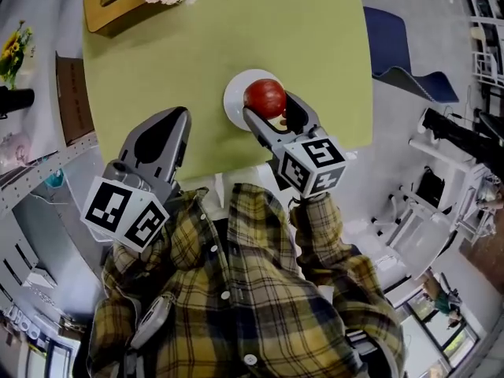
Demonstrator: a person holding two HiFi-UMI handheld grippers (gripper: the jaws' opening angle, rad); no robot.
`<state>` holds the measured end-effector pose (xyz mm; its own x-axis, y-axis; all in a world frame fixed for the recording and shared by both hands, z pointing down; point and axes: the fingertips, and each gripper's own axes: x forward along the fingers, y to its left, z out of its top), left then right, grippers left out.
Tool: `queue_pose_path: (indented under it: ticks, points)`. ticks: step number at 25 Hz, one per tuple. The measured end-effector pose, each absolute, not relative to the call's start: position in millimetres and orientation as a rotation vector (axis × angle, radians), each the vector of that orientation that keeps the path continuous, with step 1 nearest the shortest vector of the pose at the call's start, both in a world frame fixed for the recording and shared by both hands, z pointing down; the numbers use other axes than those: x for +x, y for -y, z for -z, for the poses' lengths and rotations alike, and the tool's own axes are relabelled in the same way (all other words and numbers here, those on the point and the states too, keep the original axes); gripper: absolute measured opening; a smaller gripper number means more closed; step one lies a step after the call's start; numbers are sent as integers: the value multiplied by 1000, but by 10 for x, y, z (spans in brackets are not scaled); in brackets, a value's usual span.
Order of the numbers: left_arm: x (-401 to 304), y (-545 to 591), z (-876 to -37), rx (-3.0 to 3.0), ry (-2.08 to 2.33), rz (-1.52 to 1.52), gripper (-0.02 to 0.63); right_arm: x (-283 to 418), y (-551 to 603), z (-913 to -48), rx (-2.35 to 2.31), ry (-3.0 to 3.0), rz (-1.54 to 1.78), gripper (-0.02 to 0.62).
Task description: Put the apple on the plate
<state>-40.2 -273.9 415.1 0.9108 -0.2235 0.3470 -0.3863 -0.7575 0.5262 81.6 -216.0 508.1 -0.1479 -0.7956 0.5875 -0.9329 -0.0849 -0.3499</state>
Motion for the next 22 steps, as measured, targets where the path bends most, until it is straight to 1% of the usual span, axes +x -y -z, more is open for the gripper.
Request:
queue_pose_path:
  ticks: [6, 22]
  points:
    - [-401, 2777, -4373, 2420, 434, -388, 8, 871, 2162, -5478, 1904, 1902, -1089, 336]
    - [-227, 2661, -4434, 2389, 408, -421, 8, 938, 2042, -5763, 1848, 1835, -1057, 337]
